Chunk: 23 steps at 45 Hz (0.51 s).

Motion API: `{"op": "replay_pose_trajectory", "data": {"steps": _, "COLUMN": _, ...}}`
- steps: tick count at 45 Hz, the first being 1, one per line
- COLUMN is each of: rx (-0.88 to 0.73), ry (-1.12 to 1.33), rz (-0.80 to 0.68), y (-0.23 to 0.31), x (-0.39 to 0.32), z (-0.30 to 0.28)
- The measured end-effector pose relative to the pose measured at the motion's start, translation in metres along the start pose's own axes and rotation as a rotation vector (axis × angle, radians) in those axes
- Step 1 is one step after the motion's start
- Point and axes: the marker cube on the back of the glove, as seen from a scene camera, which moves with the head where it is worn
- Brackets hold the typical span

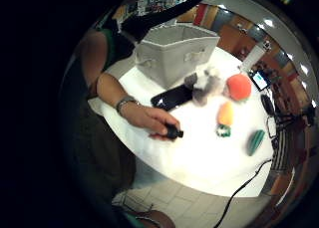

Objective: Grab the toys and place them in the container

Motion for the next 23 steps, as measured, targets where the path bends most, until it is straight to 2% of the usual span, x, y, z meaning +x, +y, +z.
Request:
{"op": "replay_pose_trajectory", "data": {"steps": 7, "rx": 0.011, "ry": 0.145, "rz": 0.004, "y": 0.001, "x": 0.022, "z": -0.002}}
{"op": "replay_pose_trajectory", "data": {"steps": 14, "rx": 0.019, "ry": 0.035, "rz": 0.115, "y": 0.007, "x": 0.019, "z": -0.006}}
{"op": "replay_pose_trajectory", "data": {"steps": 20, "rx": 0.05, "ry": 0.009, "rz": 0.263, "y": 0.017, "x": 0.06, "z": -0.025}}
{"op": "replay_pose_trajectory", "data": {"steps": 23, "rx": 0.056, "ry": 0.052, "rz": 0.393, "y": 0.026, "x": 0.087, "z": -0.035}}
